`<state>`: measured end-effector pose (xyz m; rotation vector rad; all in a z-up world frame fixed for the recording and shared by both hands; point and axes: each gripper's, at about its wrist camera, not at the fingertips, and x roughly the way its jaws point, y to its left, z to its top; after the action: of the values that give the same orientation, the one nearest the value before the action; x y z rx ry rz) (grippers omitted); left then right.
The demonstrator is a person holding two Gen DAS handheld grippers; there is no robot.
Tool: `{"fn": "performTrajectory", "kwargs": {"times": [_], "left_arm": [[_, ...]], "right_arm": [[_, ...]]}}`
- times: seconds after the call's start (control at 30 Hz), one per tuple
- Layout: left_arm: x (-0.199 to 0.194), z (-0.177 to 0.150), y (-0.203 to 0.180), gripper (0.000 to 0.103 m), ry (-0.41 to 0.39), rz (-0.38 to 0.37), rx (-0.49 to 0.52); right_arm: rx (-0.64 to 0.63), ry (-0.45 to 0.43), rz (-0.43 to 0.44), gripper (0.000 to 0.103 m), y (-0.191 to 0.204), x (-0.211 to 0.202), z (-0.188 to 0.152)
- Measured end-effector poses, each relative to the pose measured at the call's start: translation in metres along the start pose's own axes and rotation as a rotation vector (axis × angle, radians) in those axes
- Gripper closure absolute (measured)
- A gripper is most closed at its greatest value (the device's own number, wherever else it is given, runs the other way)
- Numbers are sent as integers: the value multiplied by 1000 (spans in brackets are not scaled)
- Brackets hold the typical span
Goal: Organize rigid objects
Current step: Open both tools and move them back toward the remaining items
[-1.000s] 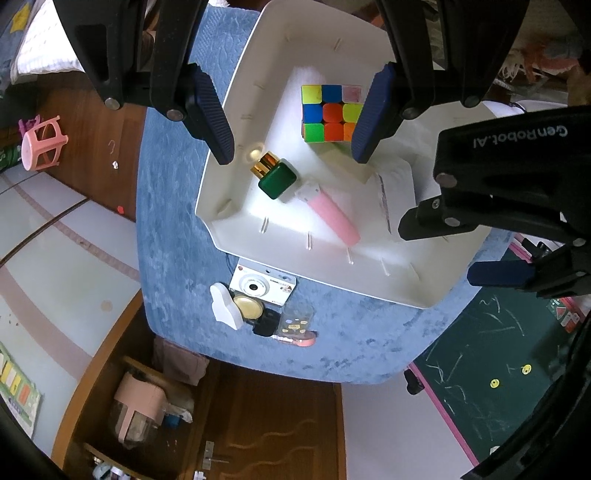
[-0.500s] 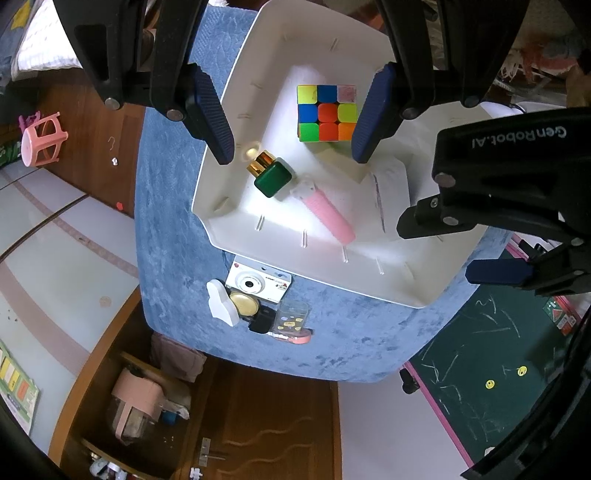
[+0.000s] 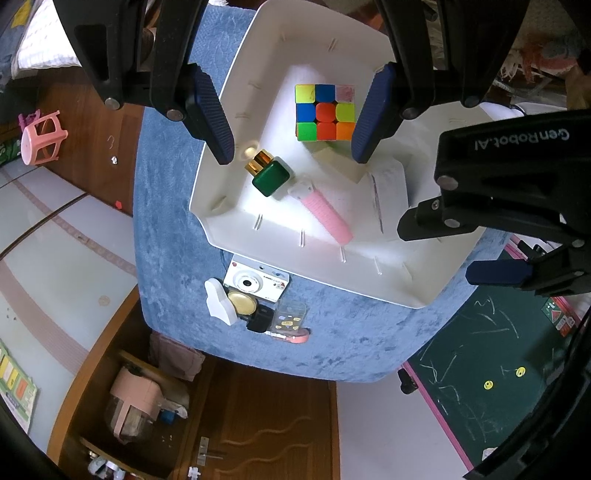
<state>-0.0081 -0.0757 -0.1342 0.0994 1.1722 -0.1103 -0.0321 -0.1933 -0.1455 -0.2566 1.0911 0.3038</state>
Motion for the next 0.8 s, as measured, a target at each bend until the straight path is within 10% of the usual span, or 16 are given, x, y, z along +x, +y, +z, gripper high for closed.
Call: {"fn": "performTrajectory", "kwargs": {"times": [0.8], "left_arm": [[-29,90,21,21,-135,-9,-24]], "right_arm": [[183,-111,-51,36,-61,-22,65]]}}
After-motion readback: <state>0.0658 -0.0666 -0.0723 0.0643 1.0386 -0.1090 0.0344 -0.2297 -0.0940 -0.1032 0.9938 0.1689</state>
